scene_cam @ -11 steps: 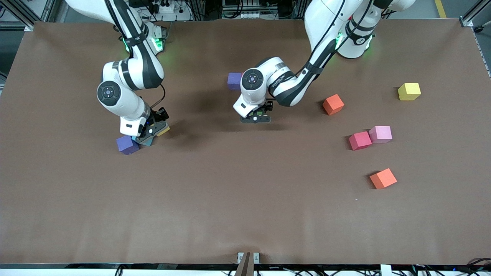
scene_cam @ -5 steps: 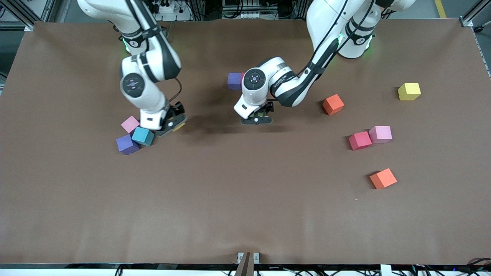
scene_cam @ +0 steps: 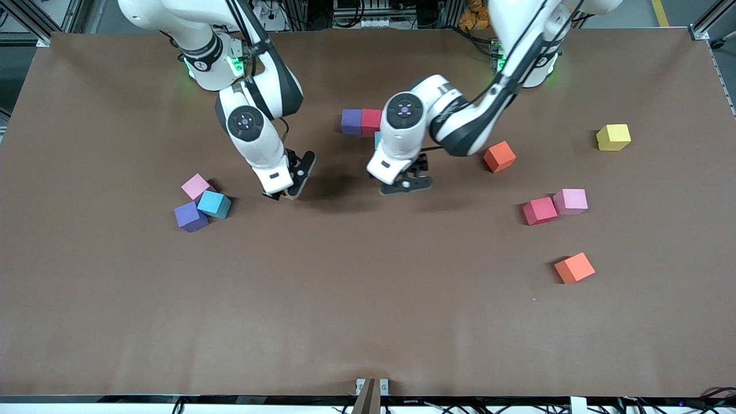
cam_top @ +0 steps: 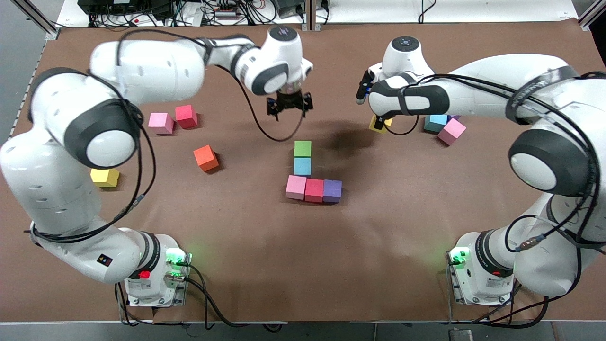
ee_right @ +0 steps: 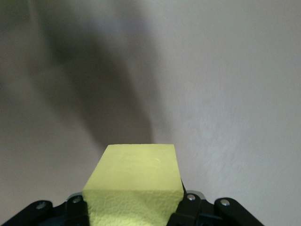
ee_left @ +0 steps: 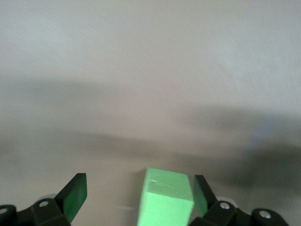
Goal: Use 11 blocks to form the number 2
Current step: 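Place the green cube below the row while the right gripper carries yellow, then place the yellow cube below green with the right gripper while left grasps orange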
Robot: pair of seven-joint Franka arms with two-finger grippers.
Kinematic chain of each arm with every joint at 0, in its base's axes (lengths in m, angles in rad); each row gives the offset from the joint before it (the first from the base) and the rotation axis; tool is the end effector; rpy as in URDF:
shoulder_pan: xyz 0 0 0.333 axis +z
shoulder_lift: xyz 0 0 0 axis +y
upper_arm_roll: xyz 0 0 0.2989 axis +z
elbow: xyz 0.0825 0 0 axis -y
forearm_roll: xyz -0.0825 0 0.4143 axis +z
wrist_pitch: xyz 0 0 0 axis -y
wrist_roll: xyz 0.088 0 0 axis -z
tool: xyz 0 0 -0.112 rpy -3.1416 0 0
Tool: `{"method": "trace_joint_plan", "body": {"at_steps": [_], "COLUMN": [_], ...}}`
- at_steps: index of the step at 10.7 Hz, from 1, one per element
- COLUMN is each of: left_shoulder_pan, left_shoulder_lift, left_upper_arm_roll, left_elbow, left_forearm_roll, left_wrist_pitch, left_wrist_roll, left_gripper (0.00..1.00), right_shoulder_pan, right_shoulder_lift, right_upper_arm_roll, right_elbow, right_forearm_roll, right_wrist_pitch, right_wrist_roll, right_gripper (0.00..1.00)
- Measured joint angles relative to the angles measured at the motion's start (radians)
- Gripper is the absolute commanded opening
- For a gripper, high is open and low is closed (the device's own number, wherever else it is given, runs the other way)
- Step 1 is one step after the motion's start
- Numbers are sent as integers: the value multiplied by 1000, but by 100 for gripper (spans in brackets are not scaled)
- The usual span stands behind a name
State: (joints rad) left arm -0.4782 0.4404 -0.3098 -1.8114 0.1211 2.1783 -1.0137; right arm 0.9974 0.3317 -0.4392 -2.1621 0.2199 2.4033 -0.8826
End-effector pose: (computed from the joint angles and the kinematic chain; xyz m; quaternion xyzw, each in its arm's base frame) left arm 0.4736 -0.4553 0.2656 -0.9956 -0.0890 0.0285 0.0091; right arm 0.4878 0.3007 0.2066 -0.7985 -0.6015 0.0238 0.0059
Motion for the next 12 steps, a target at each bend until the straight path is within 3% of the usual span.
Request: {"method": "trace_joint_plan", "body": {"at_steps": [3, 5, 8, 12], "left_shoulder_pan": [120, 191, 260, 292], "left_shoulder_lift": [-96, -182, -295, -371], "left_upper_arm_roll": [1, 2, 8, 82], "left_elbow": [-19, -97, -255, -443], "left_forearm_roll": [8, 8, 7, -75], "left_wrist_pitch": [-70, -93, -94, -37], "left_wrist_roll": [116, 187, 207, 208], "left_gripper": [100, 100, 100, 100], "right_shoulder_pan": [1, 11, 59, 151], "right_shoulder_lift": [61, 85, 122, 208], "right_upper_arm_roll": [71, 122, 132, 134], "right_elbow": [73, 137, 243, 257], "right_forearm_roll": [0, 0, 0, 0], "right_wrist_pitch": [-3, -70, -182, -80], "right_wrist_roll": [-87, -75, 0, 81], "right_gripper": [10, 10, 10, 10]}}
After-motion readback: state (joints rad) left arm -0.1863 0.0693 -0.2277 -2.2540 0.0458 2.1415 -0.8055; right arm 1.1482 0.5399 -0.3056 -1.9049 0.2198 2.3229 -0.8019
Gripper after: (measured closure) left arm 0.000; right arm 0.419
